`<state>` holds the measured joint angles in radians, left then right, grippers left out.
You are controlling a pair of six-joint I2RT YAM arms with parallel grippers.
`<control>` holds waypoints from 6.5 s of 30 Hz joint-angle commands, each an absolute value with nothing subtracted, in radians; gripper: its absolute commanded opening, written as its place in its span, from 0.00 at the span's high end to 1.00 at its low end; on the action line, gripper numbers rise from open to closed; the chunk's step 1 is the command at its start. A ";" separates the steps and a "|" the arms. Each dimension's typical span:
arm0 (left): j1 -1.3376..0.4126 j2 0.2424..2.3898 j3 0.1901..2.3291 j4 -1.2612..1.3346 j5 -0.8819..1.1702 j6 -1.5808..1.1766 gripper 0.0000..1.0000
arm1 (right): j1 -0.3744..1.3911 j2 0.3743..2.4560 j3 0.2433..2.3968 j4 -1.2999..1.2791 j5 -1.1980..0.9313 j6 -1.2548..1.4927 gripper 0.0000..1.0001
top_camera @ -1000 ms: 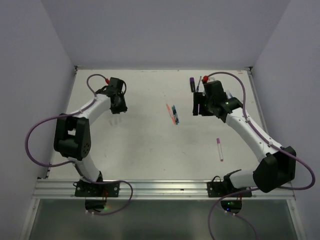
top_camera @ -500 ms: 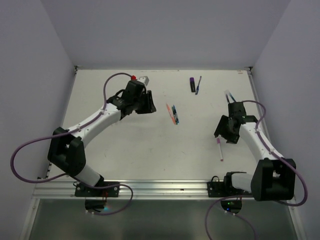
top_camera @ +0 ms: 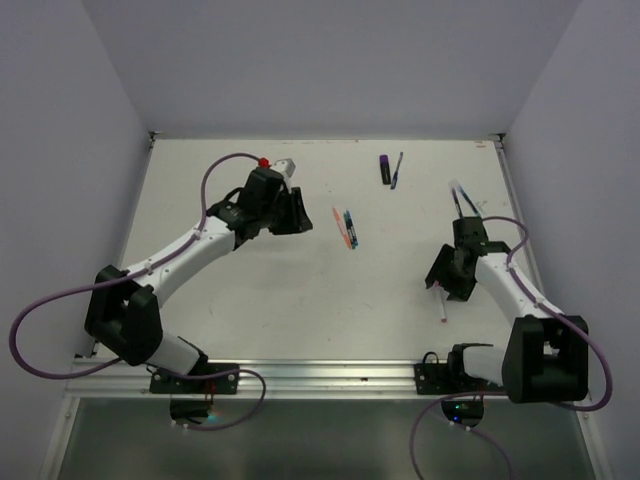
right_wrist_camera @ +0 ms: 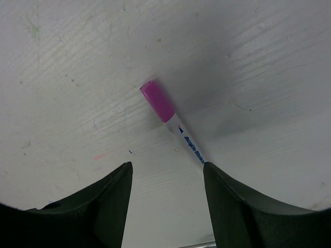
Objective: Open the pen caps
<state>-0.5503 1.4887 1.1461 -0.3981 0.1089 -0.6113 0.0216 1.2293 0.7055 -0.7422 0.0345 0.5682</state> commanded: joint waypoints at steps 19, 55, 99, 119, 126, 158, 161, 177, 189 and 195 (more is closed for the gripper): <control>-0.548 1.413 1.083 -0.322 0.138 -0.646 0.58 | 0.083 1.377 0.637 -0.644 0.035 0.597 0.66; -0.578 1.279 0.822 0.020 0.305 -0.830 0.53 | 0.759 1.324 0.943 -0.232 -0.330 0.512 1.00; -0.597 1.382 0.974 -0.181 0.135 -0.793 1.00 | 0.931 1.445 0.957 -0.310 -0.167 0.511 1.00; -0.528 1.362 0.882 0.002 0.244 -0.930 1.00 | 1.085 1.407 0.900 -0.400 0.132 0.534 1.00; -0.512 1.396 0.933 -0.212 0.081 -0.810 1.00 | 0.876 1.330 0.910 -0.460 0.072 0.453 1.00; -0.384 1.559 1.077 -0.437 -0.080 -0.597 1.00 | 0.465 1.979 1.466 -0.434 0.005 0.219 1.00; -0.382 1.546 1.075 -0.436 -0.077 -0.595 1.00 | 0.463 2.013 1.488 -0.439 0.023 0.215 1.00; -0.364 1.554 1.054 -0.411 -0.068 -0.600 1.00 | 0.460 2.046 1.517 -0.449 0.040 0.210 0.90; -0.359 1.562 1.051 -0.408 -0.069 -0.597 1.00 | 0.459 2.054 1.520 -0.453 0.035 0.206 0.78; -0.356 1.569 1.055 -0.413 -0.083 -0.603 1.00 | 0.453 2.049 1.520 -0.453 0.025 0.203 0.74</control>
